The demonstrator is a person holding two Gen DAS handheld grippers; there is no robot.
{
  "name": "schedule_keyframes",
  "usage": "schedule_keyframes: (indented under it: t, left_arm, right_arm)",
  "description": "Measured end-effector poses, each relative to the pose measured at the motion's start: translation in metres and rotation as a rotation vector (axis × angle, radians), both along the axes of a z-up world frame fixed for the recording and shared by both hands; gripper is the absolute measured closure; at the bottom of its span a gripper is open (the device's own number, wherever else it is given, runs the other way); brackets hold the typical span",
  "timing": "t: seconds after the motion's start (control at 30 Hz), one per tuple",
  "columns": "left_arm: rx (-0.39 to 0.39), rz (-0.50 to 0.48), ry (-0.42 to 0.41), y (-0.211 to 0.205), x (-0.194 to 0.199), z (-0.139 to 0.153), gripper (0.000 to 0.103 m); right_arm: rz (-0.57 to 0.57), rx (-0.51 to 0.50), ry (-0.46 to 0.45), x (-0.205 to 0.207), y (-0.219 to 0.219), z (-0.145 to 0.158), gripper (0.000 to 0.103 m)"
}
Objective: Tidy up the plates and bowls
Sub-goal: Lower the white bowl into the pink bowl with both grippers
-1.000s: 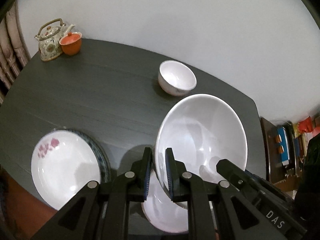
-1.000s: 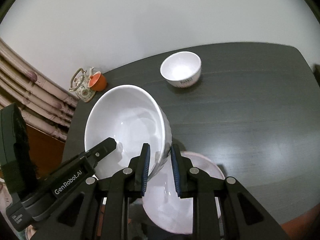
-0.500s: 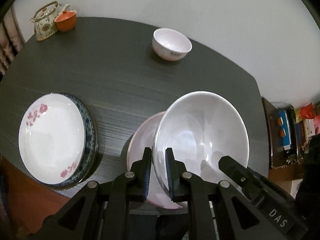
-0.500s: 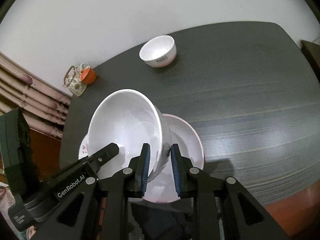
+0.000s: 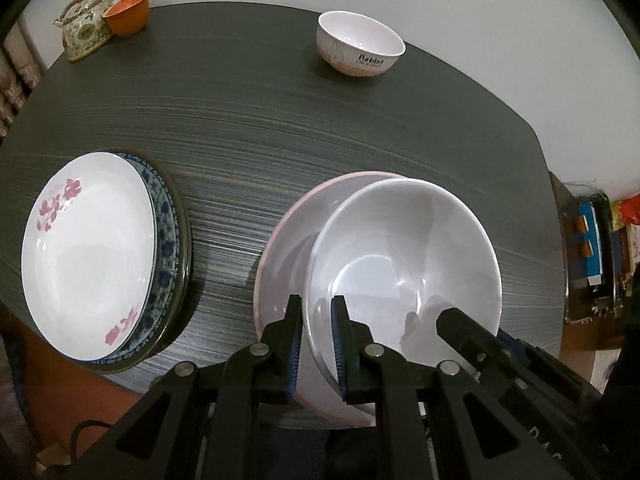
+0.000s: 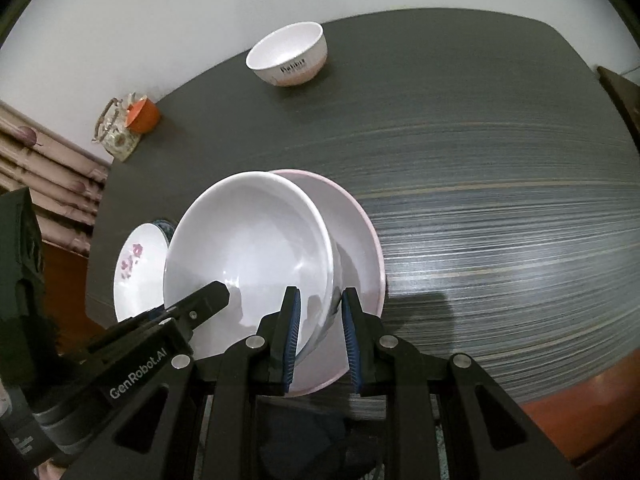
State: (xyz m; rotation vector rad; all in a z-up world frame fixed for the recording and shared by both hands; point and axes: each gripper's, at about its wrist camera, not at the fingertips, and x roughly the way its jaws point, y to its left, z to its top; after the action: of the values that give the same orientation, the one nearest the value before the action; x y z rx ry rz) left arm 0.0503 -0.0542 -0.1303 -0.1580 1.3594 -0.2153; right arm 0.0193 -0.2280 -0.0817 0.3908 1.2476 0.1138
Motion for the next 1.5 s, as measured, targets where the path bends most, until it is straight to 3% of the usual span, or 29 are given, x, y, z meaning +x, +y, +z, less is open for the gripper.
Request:
schedule_keyframes:
  t: [0.5, 1.5]
  left_arm:
    - [0.030, -0.022, 0.022, -0.006, 0.007, -0.015, 0.089]
    - [0.047, -0.028, 0.041, -0.013, 0.010, -0.017, 0.085]
  right_arm:
    - [-0.004, 0.000, 0.020, 0.003, -0.003, -0.010, 0.081]
    - [0.033, -0.078, 0.029, 0.005, 0.009, -0.009, 0.075]
